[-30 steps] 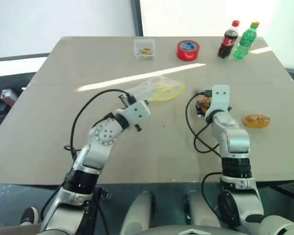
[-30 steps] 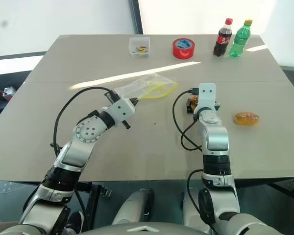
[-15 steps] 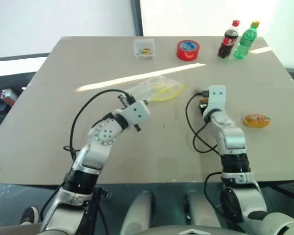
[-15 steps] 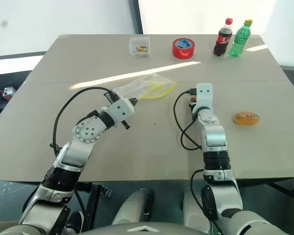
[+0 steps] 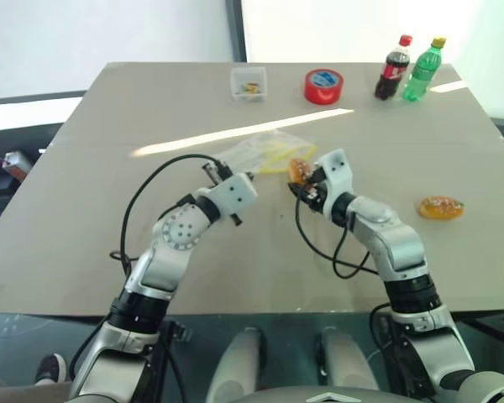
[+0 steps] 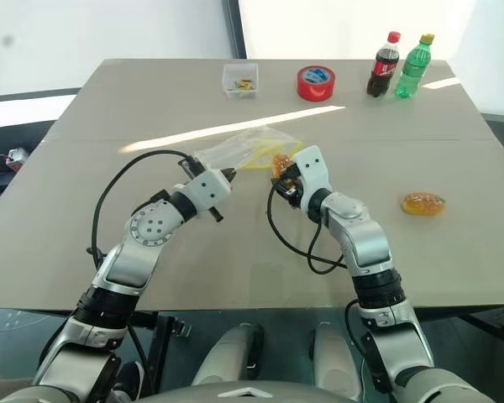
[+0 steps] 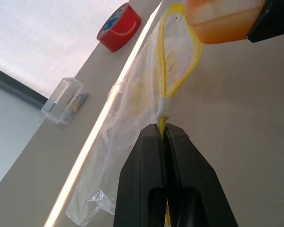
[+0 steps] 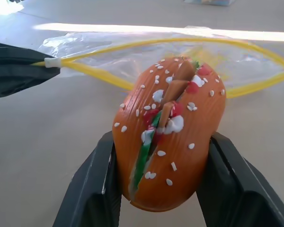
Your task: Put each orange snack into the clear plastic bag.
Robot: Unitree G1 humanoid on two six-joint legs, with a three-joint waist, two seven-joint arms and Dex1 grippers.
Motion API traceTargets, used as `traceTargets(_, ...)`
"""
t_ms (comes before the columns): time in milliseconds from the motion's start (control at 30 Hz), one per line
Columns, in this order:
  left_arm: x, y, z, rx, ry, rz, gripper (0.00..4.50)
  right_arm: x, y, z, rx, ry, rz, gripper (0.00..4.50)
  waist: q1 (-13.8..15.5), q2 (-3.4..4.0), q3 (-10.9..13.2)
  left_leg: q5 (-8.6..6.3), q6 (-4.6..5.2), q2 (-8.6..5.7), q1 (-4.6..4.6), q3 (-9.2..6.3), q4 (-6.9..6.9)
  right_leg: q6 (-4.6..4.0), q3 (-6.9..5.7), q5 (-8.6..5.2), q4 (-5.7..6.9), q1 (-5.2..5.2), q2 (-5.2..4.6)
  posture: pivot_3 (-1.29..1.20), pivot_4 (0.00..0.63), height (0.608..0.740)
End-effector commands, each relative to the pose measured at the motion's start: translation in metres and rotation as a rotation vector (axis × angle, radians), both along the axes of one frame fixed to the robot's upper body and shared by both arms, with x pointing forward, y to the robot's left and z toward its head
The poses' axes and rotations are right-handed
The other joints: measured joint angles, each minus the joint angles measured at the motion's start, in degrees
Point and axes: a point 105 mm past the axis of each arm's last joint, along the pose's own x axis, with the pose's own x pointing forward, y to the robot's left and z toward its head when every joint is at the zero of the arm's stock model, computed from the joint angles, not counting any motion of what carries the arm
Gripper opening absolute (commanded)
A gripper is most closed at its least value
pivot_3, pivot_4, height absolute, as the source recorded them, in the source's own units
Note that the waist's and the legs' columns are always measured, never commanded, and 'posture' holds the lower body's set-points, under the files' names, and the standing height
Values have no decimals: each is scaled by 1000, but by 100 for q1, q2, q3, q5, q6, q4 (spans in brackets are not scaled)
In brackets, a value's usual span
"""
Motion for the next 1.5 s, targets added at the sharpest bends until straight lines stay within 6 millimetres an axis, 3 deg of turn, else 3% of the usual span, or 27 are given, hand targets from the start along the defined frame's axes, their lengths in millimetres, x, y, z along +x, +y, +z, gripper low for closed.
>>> traceTargets(33,-9,-14,13,4,-67,-89,0,2,6,18,18,-45,26,2130,0,0,0,0,0,0,0,0,0,0,0,0,0,0,0,0,150,740)
traceTargets(333,-27,-19,6,96,-81,-228,0,6,-6,19,24,-6,41,2130,0,0,0,0,0,2,0,1,-1,0,1,0,-1,-1,0,0,150,740)
traceTargets(500,-34,-22,2,104,-71,-291,0,20,-20,22,81,61,6,2130,1,0,0,0,0,2,0,2,-1,0,1,0,-2,0,-1,0,150,740)
traceTargets(667,-37,-26,1,63,-45,-330,0,31,-21,27,148,81,-40,2130,-11,1,0,0,0,3,0,3,-3,0,2,0,-2,-1,0,0,150,740)
traceTargets(767,-37,-28,1,42,-32,-332,0,33,-17,30,157,74,-49,3492,-8,1,0,0,0,3,0,3,-3,0,2,0,-1,-1,0,0,150,740)
traceTargets(867,-34,-28,2,-9,-11,-305,0,34,-15,30,211,98,-87,4455,-8,1,0,0,0,3,0,4,-3,0,2,0,-2,-1,0,0,150,740)
traceTargets(1000,-28,-27,0,-113,51,-244,0,17,-12,31,228,139,16,4455,4,1,1,0,0,3,-1,2,-3,0,1,0,0,-1,0,0,150,740)
traceTargets(1200,-11,-23,13,-298,110,-136,0,-13,-40,29,137,165,168,4455,28,0,1,0,2,-5,-7,-2,2,1,-4,-1,-7,4,-7,0,150,740)
traceTargets(1333,-3,-23,30,-447,145,-100,0,-34,-62,45,101,124,264,4455,6,0,3,0,2,-1,-6,-6,3,2,-10,-2,-5,4,-1,0,150,740)
traceTargets(1400,0,-22,39,-535,168,-85,0,-32,-80,54,83,86,222,4455,-15,-1,3,0,2,0,-6,-2,3,2,-7,-2,-5,4,-1,0,150,740)
traceTargets(1500,1,-24,47,-646,224,-94,0,-14,-129,57,-11,35,26,4455,3,-2,3,0,2,0,-5,-3,3,3,-8,-2,-5,7,-1,0,150,740)
